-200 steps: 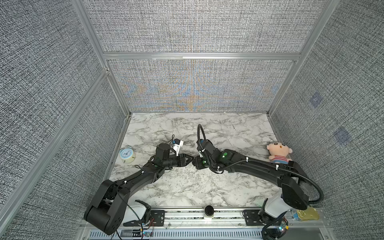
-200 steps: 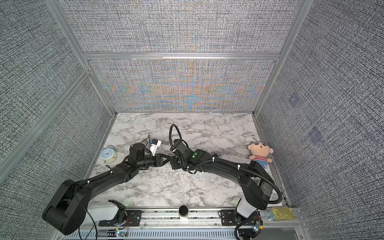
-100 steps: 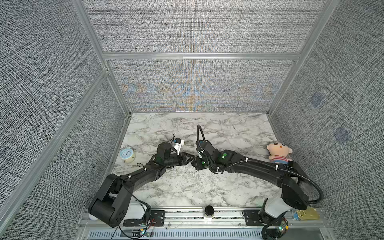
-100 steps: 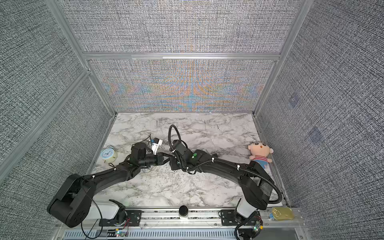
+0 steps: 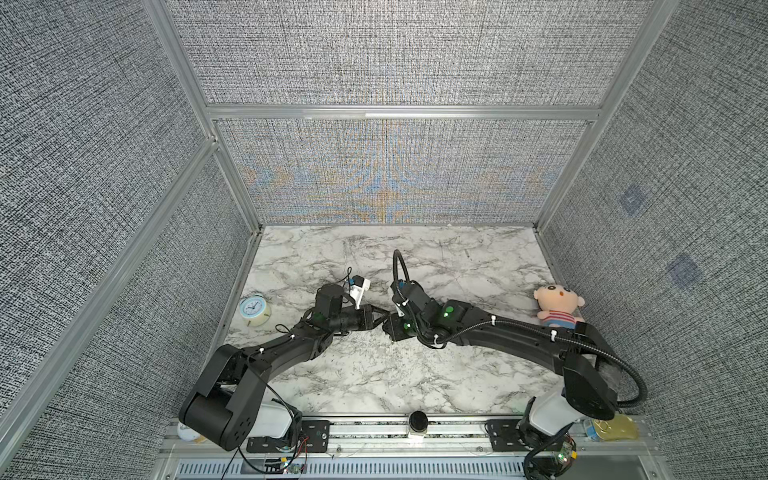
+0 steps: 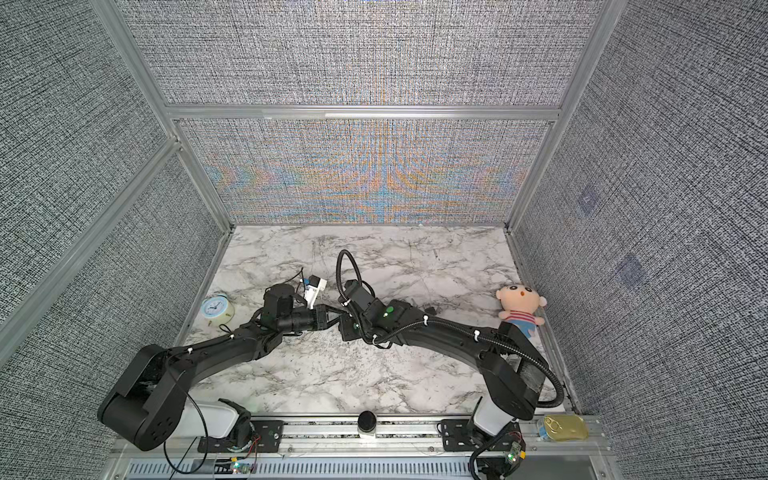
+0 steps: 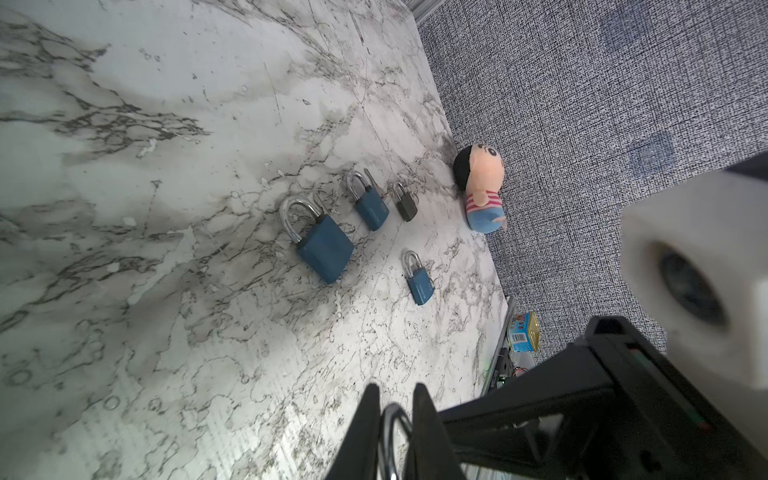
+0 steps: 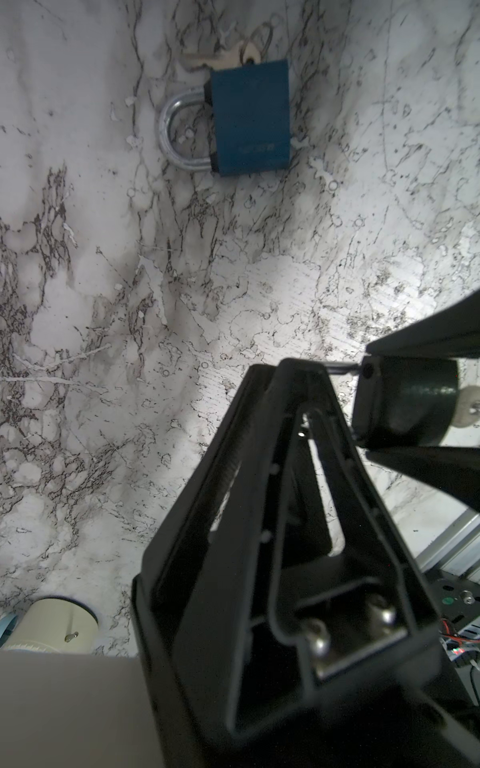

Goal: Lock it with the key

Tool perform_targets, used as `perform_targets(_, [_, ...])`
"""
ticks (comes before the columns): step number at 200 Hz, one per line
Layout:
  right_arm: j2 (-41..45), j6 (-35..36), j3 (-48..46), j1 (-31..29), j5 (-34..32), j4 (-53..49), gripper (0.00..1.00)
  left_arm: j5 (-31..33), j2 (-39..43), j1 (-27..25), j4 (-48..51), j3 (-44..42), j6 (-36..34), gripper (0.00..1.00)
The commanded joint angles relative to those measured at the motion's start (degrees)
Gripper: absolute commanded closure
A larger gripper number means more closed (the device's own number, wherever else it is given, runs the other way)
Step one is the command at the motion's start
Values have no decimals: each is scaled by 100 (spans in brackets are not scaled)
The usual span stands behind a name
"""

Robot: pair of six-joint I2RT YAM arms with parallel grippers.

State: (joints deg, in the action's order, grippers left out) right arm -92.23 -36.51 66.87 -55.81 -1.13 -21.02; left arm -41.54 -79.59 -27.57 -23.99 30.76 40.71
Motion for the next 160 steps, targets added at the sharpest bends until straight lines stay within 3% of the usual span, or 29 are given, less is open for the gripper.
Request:
perform_targets(1, [18,-5,45,0,-37,168,85,-126,-14,1,-193,2,-41,94])
perform_targets(13, [21,0,45,-5,-40,175,85,-152,-41,5,-203,12,-30,100])
perform_targets(59, [40,-37,-5,4,-24,291,84,-119,-67,5,-216,8,-24,100])
perform_targets(79, [124,-58,-118,25,23,460,60,-52,-43,12,-279,27,130,100])
perform_targets(94, [351,-129,-382,67,81,726,51,8,27,13,-356,56,299,100])
perform_targets(160, [1627,-2,-2031,124,5,2303,50,581,607,-3,-605,-24,1032,100])
